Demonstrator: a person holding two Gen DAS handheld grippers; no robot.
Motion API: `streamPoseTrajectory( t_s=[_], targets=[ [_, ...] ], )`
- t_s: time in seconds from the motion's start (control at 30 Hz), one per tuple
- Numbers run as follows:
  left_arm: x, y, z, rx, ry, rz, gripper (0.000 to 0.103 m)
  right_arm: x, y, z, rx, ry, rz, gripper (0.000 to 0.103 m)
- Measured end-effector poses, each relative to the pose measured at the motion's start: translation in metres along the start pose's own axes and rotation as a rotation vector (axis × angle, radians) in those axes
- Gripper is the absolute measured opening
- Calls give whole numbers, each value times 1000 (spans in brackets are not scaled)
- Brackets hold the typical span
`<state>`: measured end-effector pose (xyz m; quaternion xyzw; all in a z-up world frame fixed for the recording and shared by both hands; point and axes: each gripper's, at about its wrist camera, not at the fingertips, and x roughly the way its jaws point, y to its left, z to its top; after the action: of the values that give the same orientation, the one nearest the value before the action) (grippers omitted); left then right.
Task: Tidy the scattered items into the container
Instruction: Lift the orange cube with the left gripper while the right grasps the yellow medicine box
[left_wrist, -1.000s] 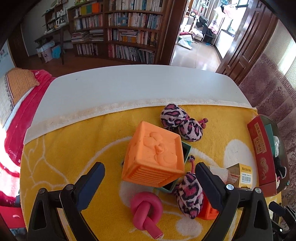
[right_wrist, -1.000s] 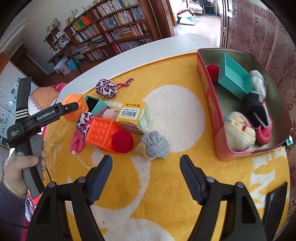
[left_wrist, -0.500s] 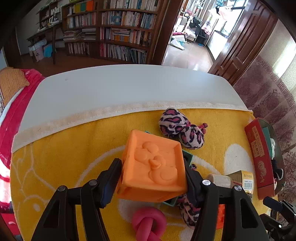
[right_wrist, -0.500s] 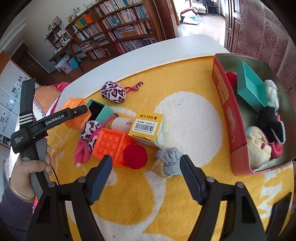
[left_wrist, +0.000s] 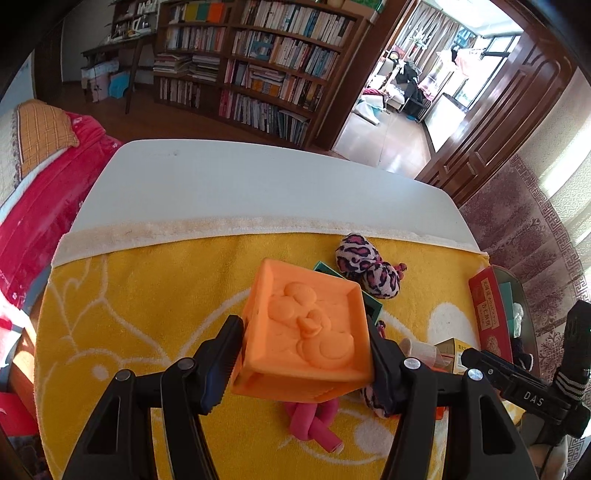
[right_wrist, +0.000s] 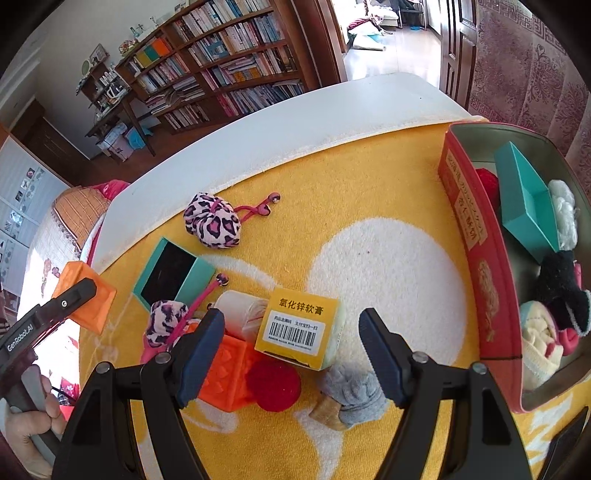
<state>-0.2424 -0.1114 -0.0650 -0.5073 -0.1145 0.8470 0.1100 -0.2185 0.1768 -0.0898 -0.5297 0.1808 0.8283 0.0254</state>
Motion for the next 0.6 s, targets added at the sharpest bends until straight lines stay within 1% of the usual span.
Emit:
streamPoseTrajectory(
  t_s=[0.17, 0.3, 0.33, 0.37, 0.4, 0.43, 0.5, 0.6],
  targets=[
    [-7, 8, -14, -33, 16, 10, 64, 16, 1, 1, -34, 45, -103, 77],
    [-10, 13, -24, -66, 31, 12, 64, 31, -1, -5, -80, 86, -147, 76],
    [-11, 13, -26, -71, 33, 14, 64, 34, -5, -6, -73, 87, -141, 74],
    [-12, 12, -28, -73, 35, 14, 64, 36, -8, -6, -63, 99, -130, 66],
    [-13, 12, -30, -73, 37, 15, 64, 38, -12, -6, -49, 111, -109, 60],
    [-15, 11, -31, -72, 36, 17, 64, 37, -15, -7, -38, 117, -91, 50],
    [-18, 7, -33, -70, 36, 20, 64, 31, -16, -9, -46, 107, -72, 50],
    [-23, 2, -37, -71, 33, 22, 64, 15, -17, -11, -56, 74, -23, 50]
  ],
)
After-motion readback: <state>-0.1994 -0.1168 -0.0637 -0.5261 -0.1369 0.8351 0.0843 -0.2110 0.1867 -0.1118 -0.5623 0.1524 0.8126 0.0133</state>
